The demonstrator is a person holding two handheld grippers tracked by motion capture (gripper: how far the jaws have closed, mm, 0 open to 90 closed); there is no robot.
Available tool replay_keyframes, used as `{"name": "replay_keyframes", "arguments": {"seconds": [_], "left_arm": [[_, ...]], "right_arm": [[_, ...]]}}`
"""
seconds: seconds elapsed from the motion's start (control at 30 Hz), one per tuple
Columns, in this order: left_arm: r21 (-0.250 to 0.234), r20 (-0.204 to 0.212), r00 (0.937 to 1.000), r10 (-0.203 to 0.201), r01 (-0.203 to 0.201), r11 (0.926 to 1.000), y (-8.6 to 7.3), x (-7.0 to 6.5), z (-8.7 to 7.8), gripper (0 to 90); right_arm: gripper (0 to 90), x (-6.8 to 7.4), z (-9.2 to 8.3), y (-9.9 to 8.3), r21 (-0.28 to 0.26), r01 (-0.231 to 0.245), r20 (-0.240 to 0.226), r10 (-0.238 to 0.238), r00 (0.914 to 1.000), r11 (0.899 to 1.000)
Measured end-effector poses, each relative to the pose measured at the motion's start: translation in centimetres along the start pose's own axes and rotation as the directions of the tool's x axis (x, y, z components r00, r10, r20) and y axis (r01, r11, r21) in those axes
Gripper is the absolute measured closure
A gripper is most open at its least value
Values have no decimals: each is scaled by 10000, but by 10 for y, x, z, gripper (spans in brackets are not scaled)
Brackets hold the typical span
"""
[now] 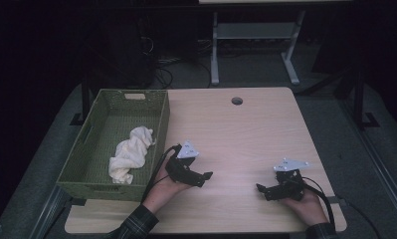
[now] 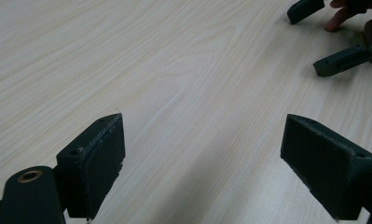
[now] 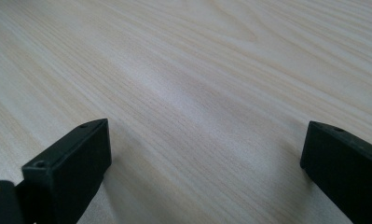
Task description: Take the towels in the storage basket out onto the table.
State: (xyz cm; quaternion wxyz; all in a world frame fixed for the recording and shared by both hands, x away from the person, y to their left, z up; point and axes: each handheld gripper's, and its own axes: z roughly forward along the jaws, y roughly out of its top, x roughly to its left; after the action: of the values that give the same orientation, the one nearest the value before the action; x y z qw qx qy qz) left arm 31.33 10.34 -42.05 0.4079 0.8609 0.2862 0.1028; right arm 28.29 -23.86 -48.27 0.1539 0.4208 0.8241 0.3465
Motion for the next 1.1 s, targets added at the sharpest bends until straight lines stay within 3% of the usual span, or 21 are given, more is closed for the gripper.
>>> {"name": "replay_keyframes", "arguments": {"seconds": [0.13, 0.63, 1.1], "left_arm": [[-133, 9, 9999, -130, 130, 9998, 4, 1, -2, 133], [-562, -172, 9996, 234, -244, 9981, 33, 4, -21, 133], [-479, 260, 9995, 185, -173, 9987, 56, 22, -34, 133]], "right_arm": [[13, 0, 0, 0, 2, -2, 0, 2, 10000, 10000], [13, 0, 0, 0, 2, 4, 2, -4, 10000, 10000], [13, 0, 0, 0, 1, 6, 3, -6, 10000, 10000]]}}
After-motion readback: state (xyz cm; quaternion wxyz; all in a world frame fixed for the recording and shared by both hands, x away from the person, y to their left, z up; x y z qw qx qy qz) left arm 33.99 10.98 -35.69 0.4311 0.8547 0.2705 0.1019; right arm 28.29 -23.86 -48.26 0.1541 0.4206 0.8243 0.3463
